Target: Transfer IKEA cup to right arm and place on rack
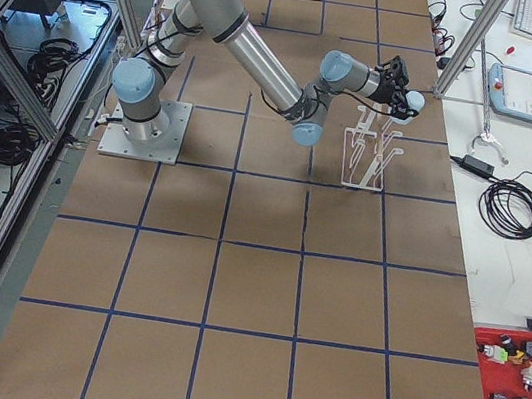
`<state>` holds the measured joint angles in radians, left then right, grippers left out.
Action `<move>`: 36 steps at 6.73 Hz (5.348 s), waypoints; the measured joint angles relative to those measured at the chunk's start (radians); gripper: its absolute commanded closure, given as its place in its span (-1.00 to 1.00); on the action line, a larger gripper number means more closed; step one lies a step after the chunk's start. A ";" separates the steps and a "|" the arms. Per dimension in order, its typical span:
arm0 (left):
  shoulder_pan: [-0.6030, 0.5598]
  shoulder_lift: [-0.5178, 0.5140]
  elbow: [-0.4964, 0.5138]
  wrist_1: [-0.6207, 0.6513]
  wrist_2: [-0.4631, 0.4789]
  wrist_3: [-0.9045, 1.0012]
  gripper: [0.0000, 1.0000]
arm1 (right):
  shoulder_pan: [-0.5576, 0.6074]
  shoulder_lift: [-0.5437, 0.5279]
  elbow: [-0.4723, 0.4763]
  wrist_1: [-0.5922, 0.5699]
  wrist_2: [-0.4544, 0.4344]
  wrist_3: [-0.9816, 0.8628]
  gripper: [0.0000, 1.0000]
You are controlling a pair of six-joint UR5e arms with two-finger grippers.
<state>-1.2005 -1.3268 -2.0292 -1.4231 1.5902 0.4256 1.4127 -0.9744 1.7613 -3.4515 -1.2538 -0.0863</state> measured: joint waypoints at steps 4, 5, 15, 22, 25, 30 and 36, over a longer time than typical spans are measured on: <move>0.194 0.012 -0.151 0.167 0.014 0.176 -0.98 | -0.004 0.003 0.005 0.007 0.004 -0.007 -0.66; 0.201 -0.006 -0.176 0.216 0.015 0.183 -0.98 | -0.004 0.005 0.011 0.008 0.004 -0.007 -0.99; 0.205 -0.187 -0.306 0.505 0.043 0.180 0.97 | 0.033 -0.139 0.021 0.015 0.001 0.010 -1.00; 0.192 -0.095 0.035 0.142 0.004 0.177 1.00 | 0.232 -0.387 0.282 -0.007 0.017 0.791 -0.99; 0.184 -0.175 0.300 -0.040 -0.107 0.218 1.00 | 0.274 -0.414 0.360 -0.139 0.021 1.209 -1.00; 0.098 -0.430 0.440 0.312 -0.712 0.455 1.00 | 0.285 -0.405 0.375 -0.229 0.006 1.450 -1.00; -0.119 -0.546 0.126 1.164 -1.157 0.401 0.99 | 0.285 -0.398 0.374 -0.231 0.005 1.452 -1.00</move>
<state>-1.3197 -1.8731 -1.9030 -0.2593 0.4337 0.8267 1.6981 -1.3723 2.1353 -3.6824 -1.2487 1.3652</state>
